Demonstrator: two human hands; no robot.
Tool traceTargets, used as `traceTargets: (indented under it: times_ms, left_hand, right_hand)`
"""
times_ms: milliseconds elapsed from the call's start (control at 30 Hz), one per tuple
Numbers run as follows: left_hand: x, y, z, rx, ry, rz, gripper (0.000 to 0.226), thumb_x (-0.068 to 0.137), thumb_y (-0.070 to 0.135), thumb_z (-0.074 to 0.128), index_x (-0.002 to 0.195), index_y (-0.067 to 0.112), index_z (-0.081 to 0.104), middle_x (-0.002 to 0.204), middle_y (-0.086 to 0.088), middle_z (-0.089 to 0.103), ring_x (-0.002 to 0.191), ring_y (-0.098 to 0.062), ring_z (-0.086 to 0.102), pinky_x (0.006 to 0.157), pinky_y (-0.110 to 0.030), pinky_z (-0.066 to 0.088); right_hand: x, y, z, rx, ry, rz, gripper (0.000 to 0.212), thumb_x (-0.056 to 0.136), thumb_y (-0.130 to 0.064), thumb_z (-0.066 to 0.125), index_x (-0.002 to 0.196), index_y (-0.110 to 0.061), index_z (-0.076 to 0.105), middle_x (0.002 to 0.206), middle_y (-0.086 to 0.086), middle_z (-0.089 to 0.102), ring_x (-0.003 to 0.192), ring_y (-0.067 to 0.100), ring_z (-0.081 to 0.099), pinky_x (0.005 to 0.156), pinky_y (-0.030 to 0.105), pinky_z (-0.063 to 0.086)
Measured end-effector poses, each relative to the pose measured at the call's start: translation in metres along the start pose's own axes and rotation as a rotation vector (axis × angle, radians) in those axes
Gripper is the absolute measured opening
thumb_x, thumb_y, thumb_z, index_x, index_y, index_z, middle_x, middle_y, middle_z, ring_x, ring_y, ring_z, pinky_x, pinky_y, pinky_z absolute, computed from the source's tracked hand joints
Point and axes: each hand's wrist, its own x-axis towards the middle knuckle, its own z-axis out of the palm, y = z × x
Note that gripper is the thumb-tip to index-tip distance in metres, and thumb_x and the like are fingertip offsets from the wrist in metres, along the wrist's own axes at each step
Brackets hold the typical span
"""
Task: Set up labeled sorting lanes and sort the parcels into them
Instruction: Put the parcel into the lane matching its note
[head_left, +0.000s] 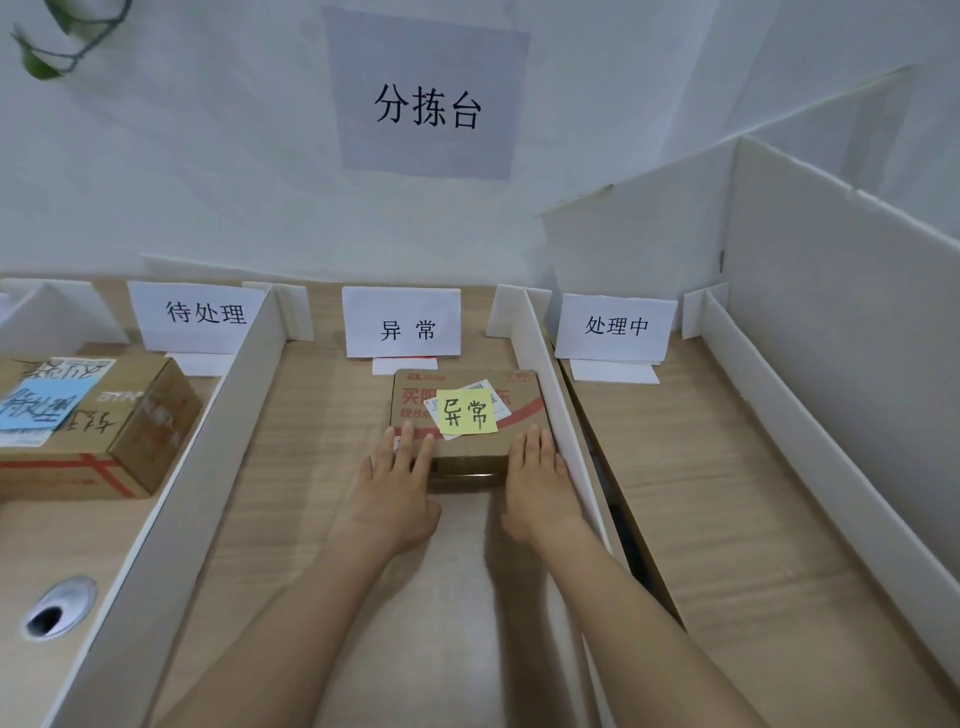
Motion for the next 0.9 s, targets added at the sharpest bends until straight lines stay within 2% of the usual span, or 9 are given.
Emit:
traceTargets:
  times_ms: [500,633,700,800,900]
  left_hand:
    - [0.043,-0.020,-0.007,-0.007,0.040,0.001,0.074,0.094,0.041,0.035,0.152,0.022,-0.007,0.158,-0.008,-0.018,0.146,-0.029,-0.014,0.117,-0.048,0.011]
    - [0.048,-0.025,-0.017,-0.080,-0.016,0.009,0.073,0.093,0.040,0.038,0.152,0.023,-0.002,0.159,-0.005,-0.014,0.146,-0.027,-0.012,0.116,-0.049,0.009]
    - [0.050,-0.031,-0.031,-0.189,-0.028,0.000,0.068,0.092,0.036,0.041,0.151,0.020,0.011,0.160,-0.003,0.000,0.147,-0.025,-0.001,0.114,-0.049,0.014]
    - [0.041,-0.043,-0.051,-0.361,0.086,-0.023,0.054,0.087,0.028,0.043,0.140,0.018,0.035,0.148,-0.002,0.033,0.136,-0.027,0.029,0.106,-0.045,0.031]
    - [0.019,-0.052,-0.073,-0.548,0.167,-0.048,0.050,0.091,0.024,0.042,0.139,0.012,0.039,0.142,-0.010,0.043,0.132,-0.031,0.037,0.105,-0.041,0.033]
  right_hand:
    - [0.050,-0.008,-0.006,0.010,-0.008,0.011,0.078,0.093,-0.010,0.046,0.151,0.000,-0.004,0.158,0.022,-0.011,0.147,0.035,-0.011,0.120,0.044,0.008]
    - [0.053,-0.013,-0.016,0.135,-0.048,0.048,0.073,0.093,-0.009,0.046,0.152,-0.002,0.003,0.160,0.017,-0.009,0.147,0.032,-0.010,0.120,0.044,0.011]
    - [0.051,-0.018,-0.024,0.253,-0.029,0.061,0.063,0.093,-0.009,0.047,0.148,-0.003,0.019,0.160,0.013,0.003,0.148,0.030,-0.001,0.119,0.043,0.019]
    - [0.037,-0.031,-0.034,0.406,0.047,0.045,0.044,0.097,-0.019,0.045,0.138,-0.008,0.037,0.145,0.011,0.035,0.133,0.028,0.033,0.105,0.040,0.038]
    - [0.017,-0.046,-0.054,0.608,0.102,0.054,0.040,0.100,-0.026,0.037,0.138,-0.014,0.041,0.137,0.007,0.047,0.118,0.028,0.049,0.089,0.035,0.044]
